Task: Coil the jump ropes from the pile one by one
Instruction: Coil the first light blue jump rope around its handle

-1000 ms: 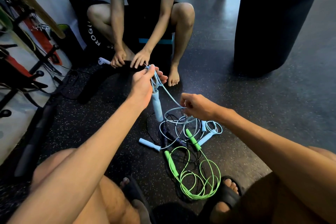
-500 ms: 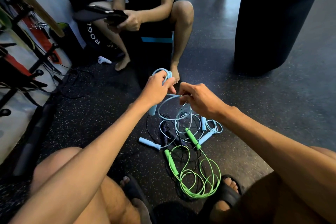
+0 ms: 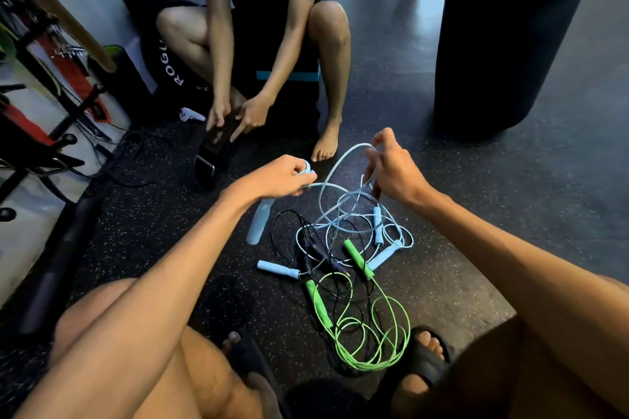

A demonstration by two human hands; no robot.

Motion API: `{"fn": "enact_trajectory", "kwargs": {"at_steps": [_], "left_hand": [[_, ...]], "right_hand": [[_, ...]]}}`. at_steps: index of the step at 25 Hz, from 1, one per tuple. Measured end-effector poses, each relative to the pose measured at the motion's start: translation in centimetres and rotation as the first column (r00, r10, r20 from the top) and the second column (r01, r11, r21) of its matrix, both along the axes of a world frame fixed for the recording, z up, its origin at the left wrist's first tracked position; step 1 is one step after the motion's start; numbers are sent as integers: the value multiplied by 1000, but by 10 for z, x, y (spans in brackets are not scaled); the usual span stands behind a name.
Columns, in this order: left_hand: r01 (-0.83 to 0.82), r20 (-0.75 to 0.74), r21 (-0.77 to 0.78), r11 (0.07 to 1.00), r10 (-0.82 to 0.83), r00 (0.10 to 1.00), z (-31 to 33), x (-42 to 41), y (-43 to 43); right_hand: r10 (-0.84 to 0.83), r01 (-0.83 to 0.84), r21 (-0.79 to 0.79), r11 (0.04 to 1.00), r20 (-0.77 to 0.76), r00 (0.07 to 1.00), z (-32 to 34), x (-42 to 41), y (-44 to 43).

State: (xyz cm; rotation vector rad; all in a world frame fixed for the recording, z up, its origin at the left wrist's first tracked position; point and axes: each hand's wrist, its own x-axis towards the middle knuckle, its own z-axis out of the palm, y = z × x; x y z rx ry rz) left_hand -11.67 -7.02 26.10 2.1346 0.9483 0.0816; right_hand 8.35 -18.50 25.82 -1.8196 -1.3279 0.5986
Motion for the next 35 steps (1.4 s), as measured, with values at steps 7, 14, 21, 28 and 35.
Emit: {"fn": "enact_trajectory", "kwargs": {"at_steps": [7, 14, 21, 28, 35], "left_hand": [[34, 218, -260, 965, 24, 976, 3, 3, -7], [170, 151, -527, 833, -105, 983, 14, 19, -36], [112, 248, -340, 934, -26, 968, 17, 21, -43], [-12, 255, -466, 884, 147, 956, 8, 17, -35], [-63, 389, -565, 823, 333, 859, -2, 28, -37]], "right_hand": [[75, -76, 46, 996, 14, 997, -2, 4, 5], [24, -44, 202, 978, 100, 995, -1, -5, 7], [105, -88, 169, 982, -96, 990, 2, -19, 2], [416, -414, -45, 909, 49, 908, 6, -20, 0], [237, -247, -2, 969, 285, 929, 8, -27, 4]]}}
